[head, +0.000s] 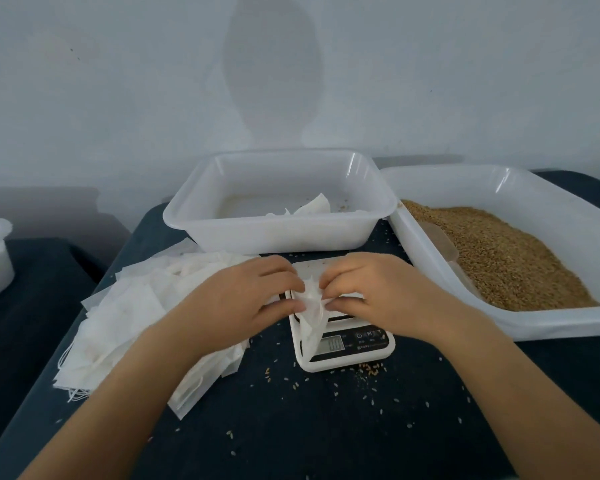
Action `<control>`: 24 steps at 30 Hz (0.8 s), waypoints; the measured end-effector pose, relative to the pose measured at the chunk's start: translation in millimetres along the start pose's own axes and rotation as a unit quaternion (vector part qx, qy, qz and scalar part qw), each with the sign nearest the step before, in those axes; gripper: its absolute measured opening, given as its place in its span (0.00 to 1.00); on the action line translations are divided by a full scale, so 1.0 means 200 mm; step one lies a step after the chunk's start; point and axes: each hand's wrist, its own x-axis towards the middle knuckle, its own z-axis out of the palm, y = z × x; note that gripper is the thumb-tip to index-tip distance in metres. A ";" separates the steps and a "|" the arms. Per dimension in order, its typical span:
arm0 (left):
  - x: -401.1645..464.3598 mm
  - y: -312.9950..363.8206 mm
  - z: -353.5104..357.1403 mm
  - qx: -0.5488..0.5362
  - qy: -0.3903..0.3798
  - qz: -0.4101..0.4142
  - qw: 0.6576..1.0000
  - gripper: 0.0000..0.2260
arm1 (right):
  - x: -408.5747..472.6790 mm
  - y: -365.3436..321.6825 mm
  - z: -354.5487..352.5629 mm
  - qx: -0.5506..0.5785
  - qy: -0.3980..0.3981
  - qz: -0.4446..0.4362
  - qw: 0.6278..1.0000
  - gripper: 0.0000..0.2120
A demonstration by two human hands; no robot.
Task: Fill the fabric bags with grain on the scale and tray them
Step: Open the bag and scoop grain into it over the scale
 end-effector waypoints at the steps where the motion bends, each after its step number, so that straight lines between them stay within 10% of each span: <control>1: 0.02 -0.02 0.00 -0.007 0.008 0.005 1.000 0.14 | 0.00 0.02 0.00 -0.001 0.006 0.005 1.000 0.06; 13: 0.23 -0.03 0.16 -0.196 0.084 -0.185 0.959 0.06 | -0.03 0.15 -0.06 0.053 0.043 0.100 0.993 0.13; 17: 0.25 -0.04 0.18 -0.153 0.076 -0.182 0.968 0.05 | -0.04 0.29 -0.27 0.020 0.215 0.279 0.936 0.10; 24: 0.29 -0.08 0.19 -0.082 0.067 -0.145 0.984 0.02 | -0.06 0.53 -0.39 -0.094 -0.241 0.555 0.791 0.10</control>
